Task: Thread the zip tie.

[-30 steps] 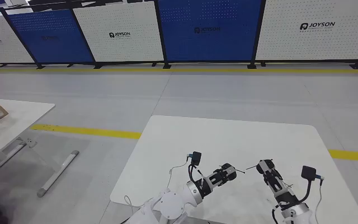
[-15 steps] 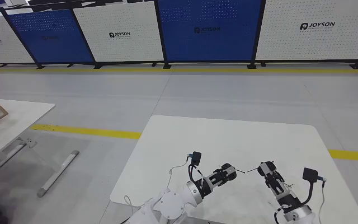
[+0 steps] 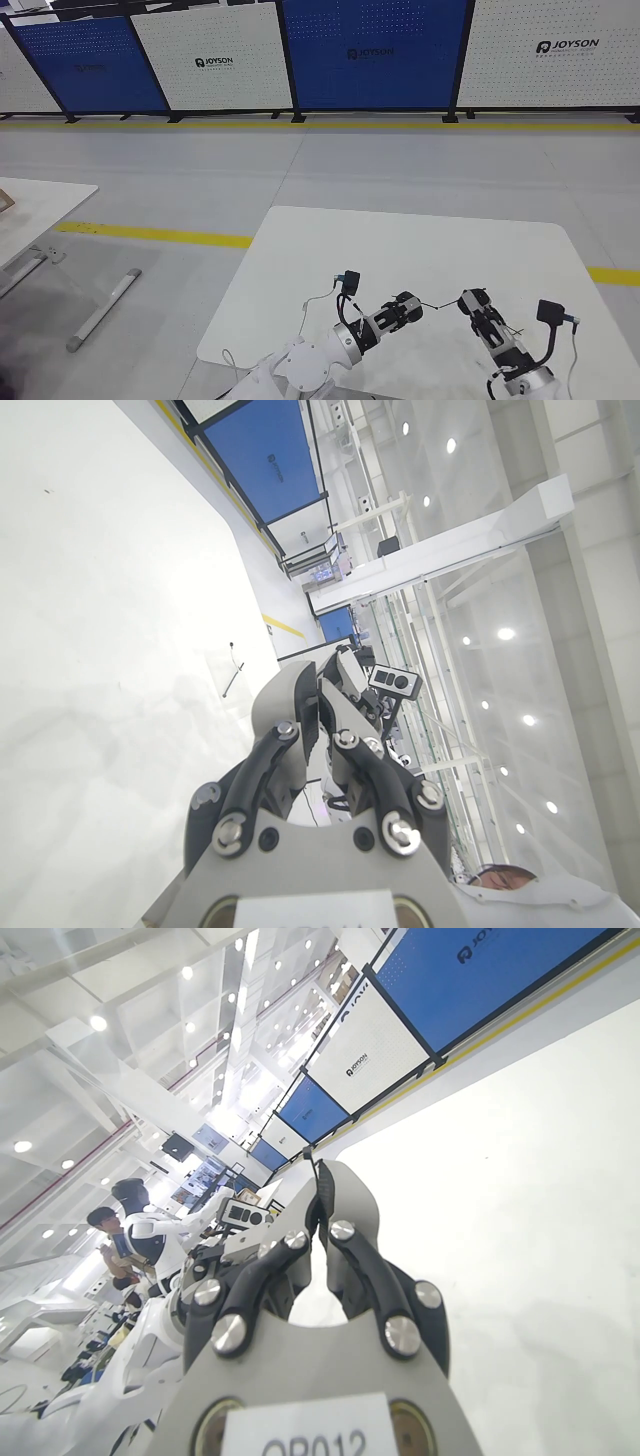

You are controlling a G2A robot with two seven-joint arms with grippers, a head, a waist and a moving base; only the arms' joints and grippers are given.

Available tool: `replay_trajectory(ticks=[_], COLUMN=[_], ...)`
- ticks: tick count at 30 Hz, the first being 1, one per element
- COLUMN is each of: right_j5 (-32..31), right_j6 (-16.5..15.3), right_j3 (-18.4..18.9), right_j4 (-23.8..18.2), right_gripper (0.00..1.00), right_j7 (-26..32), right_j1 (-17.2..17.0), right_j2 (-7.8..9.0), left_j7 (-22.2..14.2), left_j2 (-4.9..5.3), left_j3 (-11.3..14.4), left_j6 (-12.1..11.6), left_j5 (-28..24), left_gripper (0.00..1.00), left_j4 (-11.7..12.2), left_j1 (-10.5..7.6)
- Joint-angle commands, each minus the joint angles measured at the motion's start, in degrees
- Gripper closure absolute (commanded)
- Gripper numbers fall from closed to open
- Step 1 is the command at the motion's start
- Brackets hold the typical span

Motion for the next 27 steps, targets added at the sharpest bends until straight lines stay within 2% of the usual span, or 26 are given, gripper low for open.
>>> replay_trajectory(ticks=[1, 18, 27], right_j5=[-0.18, -0.45, -2.70], right_j6=[-0.01, -0.70, 1.20], right_j3=[-0.13, 1.18, -0.47], right_j4=[0.00, -1.03, -0.33], right_gripper=[1.00, 1.00, 1.00], right_j7=[0.28, -0.30, -0.01], right_j1=[0.05, -1.48, -0.18], right_j2=[-0.07, -0.56, -1.04], left_j7=[0.00, 0.00, 0.00], left_j2=[0.00, 0.00, 0.00], left_j3=[0.00, 0.00, 0.00], left_j6=[0.00, 0.00, 0.00], left_j5=[0.00, 0.00, 0.00], left_gripper=[1.00, 1.00, 1.00], left_j4=[0.00, 0.00, 0.00], left_j1=[0.00, 0.00, 0.00])
